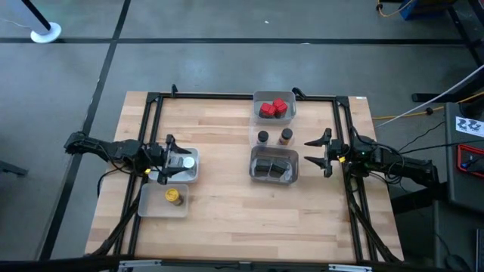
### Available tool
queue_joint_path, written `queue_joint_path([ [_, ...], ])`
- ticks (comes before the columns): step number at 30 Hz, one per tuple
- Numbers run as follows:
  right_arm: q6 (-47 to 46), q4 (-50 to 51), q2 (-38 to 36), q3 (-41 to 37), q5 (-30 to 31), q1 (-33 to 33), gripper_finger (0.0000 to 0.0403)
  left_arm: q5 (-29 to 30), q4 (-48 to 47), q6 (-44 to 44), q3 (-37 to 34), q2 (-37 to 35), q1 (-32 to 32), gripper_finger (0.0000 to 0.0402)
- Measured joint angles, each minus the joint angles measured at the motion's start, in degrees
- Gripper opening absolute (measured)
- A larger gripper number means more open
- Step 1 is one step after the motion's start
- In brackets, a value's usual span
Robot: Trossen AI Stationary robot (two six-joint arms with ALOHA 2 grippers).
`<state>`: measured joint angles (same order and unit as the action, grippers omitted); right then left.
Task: Sort spices by type
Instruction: Return to Home Position
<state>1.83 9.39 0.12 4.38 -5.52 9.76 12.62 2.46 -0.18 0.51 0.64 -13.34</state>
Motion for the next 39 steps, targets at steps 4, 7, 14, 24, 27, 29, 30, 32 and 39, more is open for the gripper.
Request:
queue_joint_path([
  [4, 0.00, 0.00, 0.00, 0.00, 0.00, 0.00, 0.0260, 0.00, 0.00, 0.41, 0.00, 0.04, 0.00, 0.0276],
  [7, 0.00, -0.02, 0.00, 0.00, -0.02, 0.00, 0.0260, 0.00, 0.00, 0.43, 0.00, 0.04, 0.00, 0.0276],
  [14, 0.00, -0.02, 0.00, 0.00, -0.02, 0.00, 0.0260, 0.00, 0.00, -1.67, 0.00, 0.04, 0.00, 0.0276],
  [24, 0.00, -0.02, 0.00, 0.02, -0.02, 0.00, 0.0260, 0.00, 0.00, -1.22, 0.00, 0.04, 0.00, 0.0276],
  [27, 0.00, -0.02, 0.00, 0.02, -0.02, 0.00, 0.0260, -0.01, 0.00, -1.54, 0.00, 0.04, 0.01, 0.0276],
  [29, 0.00, -0.02, 0.00, 0.02, -0.02, 0.00, 0.0260, 0.00, 0.00, -1.26, 0.00, 0.04, 0.00, 0.0276],
  [30, 0.00, -0.02, 0.00, 0.02, -0.02, 0.00, 0.0260, -0.01, 0.00, -1.21, 0.00, 0.04, 0.00, 0.0276],
  [32, 0.00, -0.02, 0.00, 0.02, -0.02, 0.00, 0.0260, -0.01, 0.00, -1.49, 0.00, 0.04, 0.01, 0.0276],
  [39, 0.00, -0.02, 0.00, 0.02, -0.02, 0.00, 0.0260, -0.02, 0.00, -1.36, 0.00, 0.04, 0.02, 0.0276],
])
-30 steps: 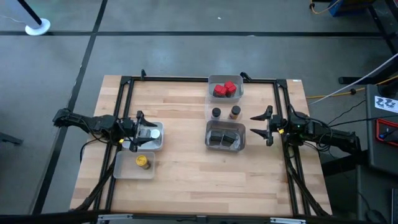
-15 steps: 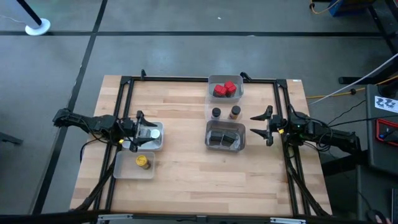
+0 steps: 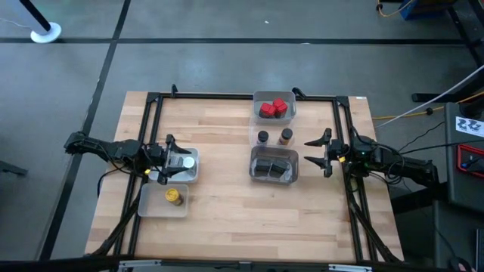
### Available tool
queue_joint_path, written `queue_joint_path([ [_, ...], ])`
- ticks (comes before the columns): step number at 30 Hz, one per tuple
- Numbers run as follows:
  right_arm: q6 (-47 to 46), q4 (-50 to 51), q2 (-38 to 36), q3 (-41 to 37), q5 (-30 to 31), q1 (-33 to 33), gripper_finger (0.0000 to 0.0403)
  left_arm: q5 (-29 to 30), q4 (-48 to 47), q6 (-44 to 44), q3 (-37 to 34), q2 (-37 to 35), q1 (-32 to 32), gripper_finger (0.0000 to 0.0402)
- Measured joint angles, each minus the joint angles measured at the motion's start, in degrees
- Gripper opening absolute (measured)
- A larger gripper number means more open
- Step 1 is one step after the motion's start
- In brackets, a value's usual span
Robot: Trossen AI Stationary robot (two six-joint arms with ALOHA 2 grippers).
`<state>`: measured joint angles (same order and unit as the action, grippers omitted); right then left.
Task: Sort spices by type
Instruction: Return to Home Position
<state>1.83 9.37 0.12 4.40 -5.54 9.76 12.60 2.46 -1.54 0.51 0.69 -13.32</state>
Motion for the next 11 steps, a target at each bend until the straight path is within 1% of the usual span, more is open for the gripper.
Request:
queue_joint_path([
  [11, 0.00, 0.00, 0.00, 0.00, 0.00, 0.00, 0.0260, 0.00, 0.00, -0.22, 0.00, 0.00, -0.01, 0.0276],
])
